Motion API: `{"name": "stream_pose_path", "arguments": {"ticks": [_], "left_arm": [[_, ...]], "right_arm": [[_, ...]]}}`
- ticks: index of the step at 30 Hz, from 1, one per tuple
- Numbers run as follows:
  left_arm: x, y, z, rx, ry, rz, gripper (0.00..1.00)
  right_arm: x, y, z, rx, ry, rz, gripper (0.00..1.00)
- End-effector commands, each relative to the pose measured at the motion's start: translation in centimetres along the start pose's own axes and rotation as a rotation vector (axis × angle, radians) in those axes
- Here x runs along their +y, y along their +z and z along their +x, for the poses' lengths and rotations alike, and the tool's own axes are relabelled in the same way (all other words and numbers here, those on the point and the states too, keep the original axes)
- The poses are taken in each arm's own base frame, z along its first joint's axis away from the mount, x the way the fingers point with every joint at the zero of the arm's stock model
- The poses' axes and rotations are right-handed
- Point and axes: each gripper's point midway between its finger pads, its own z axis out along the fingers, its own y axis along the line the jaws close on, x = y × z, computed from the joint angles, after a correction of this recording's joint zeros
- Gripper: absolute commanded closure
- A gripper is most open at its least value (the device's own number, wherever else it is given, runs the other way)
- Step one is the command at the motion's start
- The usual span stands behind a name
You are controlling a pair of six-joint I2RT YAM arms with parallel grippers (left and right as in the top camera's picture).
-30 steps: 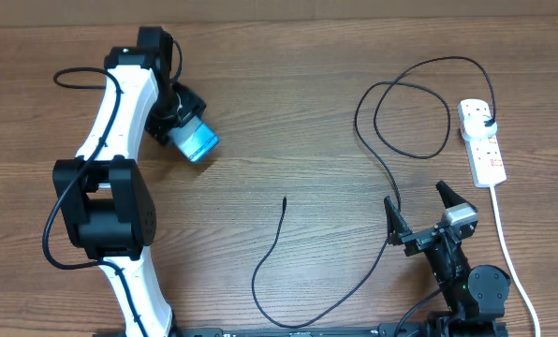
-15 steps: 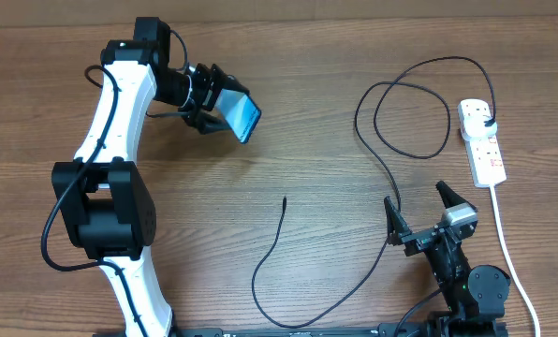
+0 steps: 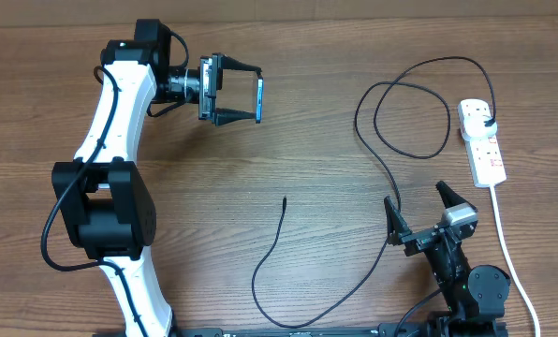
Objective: Plug charger to phone and switch on socket
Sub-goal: 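Lift the phone and tilt it upright with the left gripper, then hold the phone upright in the air with the left gripper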
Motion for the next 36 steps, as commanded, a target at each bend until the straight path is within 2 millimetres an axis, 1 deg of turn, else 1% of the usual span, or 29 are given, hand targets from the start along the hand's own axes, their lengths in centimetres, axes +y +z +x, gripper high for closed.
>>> {"name": "stream_pose_path", "arguments": {"ticks": [1,21,27,36], "left_arm": [[-2.12,-0.61,2.78,0.121,-0.014,0.081,0.96],[-2.06,-0.59,2.66,0.115,-0.012,0.078,0.96],[-1.74,-0.51,2.10,0.081,-0.012,0.059,0.96],[-1.73,-0.51,2.08,0.081,-0.011,0.059,0.96]], "right_arm": [[0.00,0.03,0.23,-0.002,-0.002,0.001,0.00],[0.00,0.03,0.23,-0.002,-0.002,0.001,0.00],[0.00,0.03,0.23,-0.002,-0.002,0.001,0.00],[0.00,0.03,0.23,-0.002,-0.002,0.001,0.00]]}}
